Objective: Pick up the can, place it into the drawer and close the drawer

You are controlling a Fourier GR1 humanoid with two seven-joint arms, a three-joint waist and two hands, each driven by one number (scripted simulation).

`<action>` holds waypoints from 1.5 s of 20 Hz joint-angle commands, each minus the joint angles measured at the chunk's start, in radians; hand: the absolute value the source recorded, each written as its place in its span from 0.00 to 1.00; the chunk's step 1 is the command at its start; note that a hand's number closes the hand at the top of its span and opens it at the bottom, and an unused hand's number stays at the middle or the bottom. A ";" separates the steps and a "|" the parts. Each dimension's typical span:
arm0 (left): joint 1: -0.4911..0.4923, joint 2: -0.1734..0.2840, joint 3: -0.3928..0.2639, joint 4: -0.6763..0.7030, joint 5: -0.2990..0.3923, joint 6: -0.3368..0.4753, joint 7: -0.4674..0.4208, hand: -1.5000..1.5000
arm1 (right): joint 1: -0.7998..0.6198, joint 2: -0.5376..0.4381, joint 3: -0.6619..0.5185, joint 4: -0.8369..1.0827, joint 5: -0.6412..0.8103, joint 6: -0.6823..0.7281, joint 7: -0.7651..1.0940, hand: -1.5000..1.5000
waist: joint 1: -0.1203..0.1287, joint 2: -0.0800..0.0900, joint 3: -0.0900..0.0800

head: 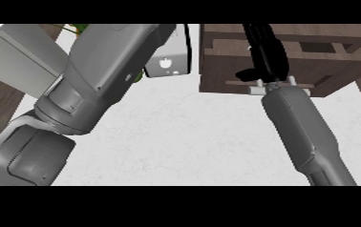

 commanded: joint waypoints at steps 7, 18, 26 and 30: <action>0.082 0.079 -0.021 -0.140 -0.029 -0.018 0.087 0.00 | -0.272 0.009 -0.100 0.354 0.041 -0.194 -0.017 0.00 | 0.025 0.006 0.002; 0.222 0.143 -0.049 -0.325 -0.040 -0.060 0.134 0.00 | -0.459 -0.011 -0.154 0.535 0.045 -0.238 -0.019 0.00 | 0.074 0.015 0.001; 0.326 0.196 -0.044 -0.420 -0.032 -0.083 0.153 0.00 | -0.512 0.015 -0.256 0.515 -0.084 -0.202 -0.148 0.00 | 0.070 0.013 0.003; 0.367 0.225 -0.046 -0.494 -0.028 -0.097 0.178 0.00 | -0.528 0.021 -0.272 0.542 -0.093 -0.193 -0.174 0.00 | 0.066 0.008 0.002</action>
